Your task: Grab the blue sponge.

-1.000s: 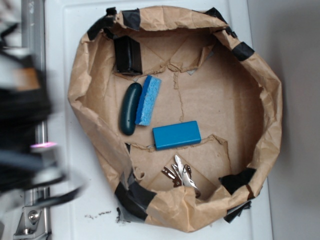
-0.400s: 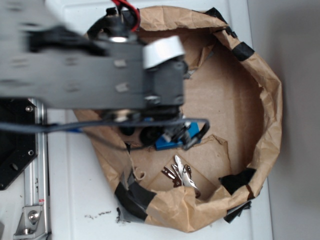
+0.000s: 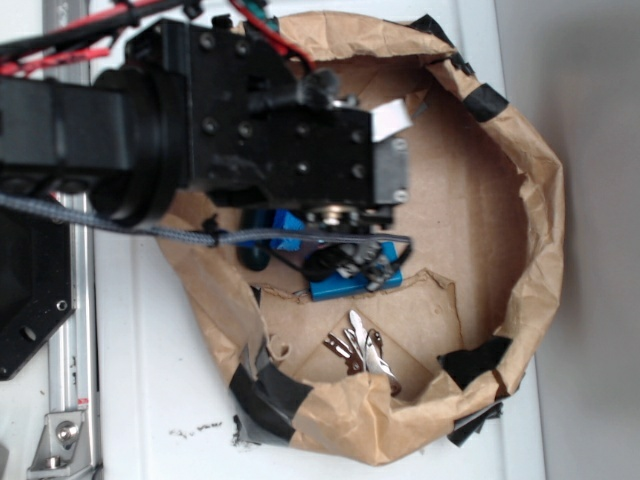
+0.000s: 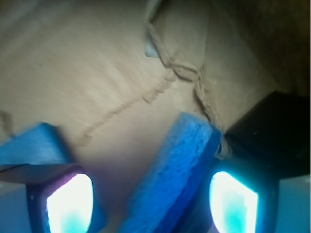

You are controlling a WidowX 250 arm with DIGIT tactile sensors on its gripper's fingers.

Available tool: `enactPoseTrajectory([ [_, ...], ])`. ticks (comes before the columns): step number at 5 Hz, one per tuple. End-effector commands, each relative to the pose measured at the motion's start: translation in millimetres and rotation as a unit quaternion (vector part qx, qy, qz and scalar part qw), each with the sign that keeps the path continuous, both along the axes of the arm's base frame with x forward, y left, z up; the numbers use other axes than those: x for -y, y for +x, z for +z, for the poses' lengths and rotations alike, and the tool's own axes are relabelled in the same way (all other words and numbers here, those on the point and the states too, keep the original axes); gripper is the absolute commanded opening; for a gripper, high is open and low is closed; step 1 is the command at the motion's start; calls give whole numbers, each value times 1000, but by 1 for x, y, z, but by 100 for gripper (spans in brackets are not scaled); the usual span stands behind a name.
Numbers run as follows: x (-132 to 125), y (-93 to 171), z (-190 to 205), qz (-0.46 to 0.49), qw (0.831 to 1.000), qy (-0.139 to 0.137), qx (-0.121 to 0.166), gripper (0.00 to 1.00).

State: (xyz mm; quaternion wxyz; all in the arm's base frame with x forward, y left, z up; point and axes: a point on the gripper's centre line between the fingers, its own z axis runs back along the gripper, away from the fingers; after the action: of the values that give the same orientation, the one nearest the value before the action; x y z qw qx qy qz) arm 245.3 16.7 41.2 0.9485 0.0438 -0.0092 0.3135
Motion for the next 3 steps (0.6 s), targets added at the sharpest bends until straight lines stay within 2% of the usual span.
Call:
enactPoseTrajectory([
  [1,-3,14,-26,-31,999,29,-17,0],
  [3,-4,-4,-3,-55,998,28,13,0],
])
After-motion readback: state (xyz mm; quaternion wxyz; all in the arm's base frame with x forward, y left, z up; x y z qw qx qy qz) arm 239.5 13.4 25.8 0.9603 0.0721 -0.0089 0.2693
